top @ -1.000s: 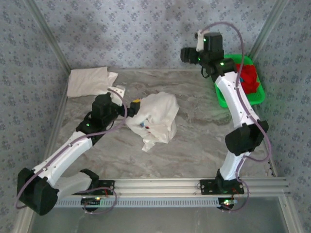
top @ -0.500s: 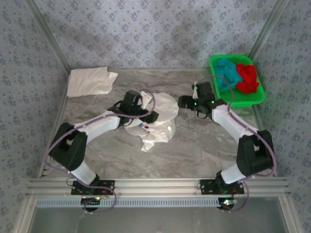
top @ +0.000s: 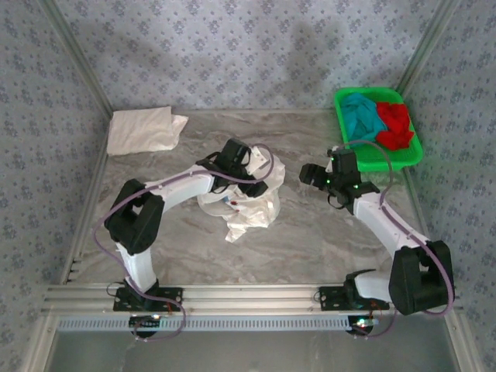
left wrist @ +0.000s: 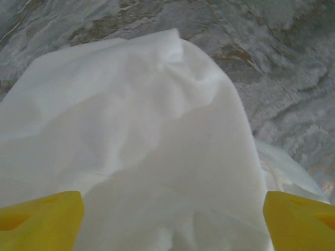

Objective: Fold and stack the t-shirts

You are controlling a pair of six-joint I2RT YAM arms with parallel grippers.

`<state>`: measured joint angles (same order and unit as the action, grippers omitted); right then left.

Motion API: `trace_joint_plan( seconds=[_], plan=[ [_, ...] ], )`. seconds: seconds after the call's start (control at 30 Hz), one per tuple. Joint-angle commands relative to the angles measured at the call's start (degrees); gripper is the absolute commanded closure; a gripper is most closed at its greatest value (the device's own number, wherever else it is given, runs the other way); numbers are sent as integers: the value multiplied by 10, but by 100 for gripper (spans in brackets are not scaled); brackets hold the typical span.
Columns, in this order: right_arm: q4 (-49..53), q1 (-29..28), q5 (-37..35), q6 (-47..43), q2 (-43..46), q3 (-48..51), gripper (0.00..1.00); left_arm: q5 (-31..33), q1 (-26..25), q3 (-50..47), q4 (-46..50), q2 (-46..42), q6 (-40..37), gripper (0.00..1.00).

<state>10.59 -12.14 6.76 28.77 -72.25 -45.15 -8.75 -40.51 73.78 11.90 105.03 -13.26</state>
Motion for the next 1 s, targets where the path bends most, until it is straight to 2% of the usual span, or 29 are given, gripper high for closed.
trace_joint_plan(
  seconds=[0.0,0.07,0.13,0.2,0.23,0.27,0.37,0.43,0.57,0.67,0.83,0.9,0.97],
  plan=[
    [-19,7,14,15,9,14,17,0,-21,-10,56,2,-48,7],
    [-25,6,13,14,12,18,17,-10,-24,-17,58,1,-54,6],
    [-22,8,15,10,12,18,17,10,-26,-18,56,11,-63,7],
    [-24,10,16,8,12,21,17,35,-25,-7,62,31,-80,14],
    [-29,10,17,8,11,25,17,49,-25,2,63,41,-88,25],
    [-34,10,21,9,10,29,17,58,-23,16,69,48,-95,44],
    [-44,-3,26,2,-9,34,17,74,-19,51,79,46,-97,84],
    [-50,-20,27,1,-31,37,18,91,-18,70,79,34,-93,100],
    [-74,-59,45,11,-82,39,18,135,-15,104,83,-11,-67,100],
    [-105,-84,60,20,-102,40,18,131,-1,122,91,-45,-34,100],
    [-185,-87,117,44,-132,47,12,134,16,146,113,-78,17,100],
    [-209,-92,154,35,-171,24,11,113,23,143,108,-93,38,100],
    [-211,-105,176,30,-224,-7,11,118,26,139,99,-106,57,100]
  ],
)
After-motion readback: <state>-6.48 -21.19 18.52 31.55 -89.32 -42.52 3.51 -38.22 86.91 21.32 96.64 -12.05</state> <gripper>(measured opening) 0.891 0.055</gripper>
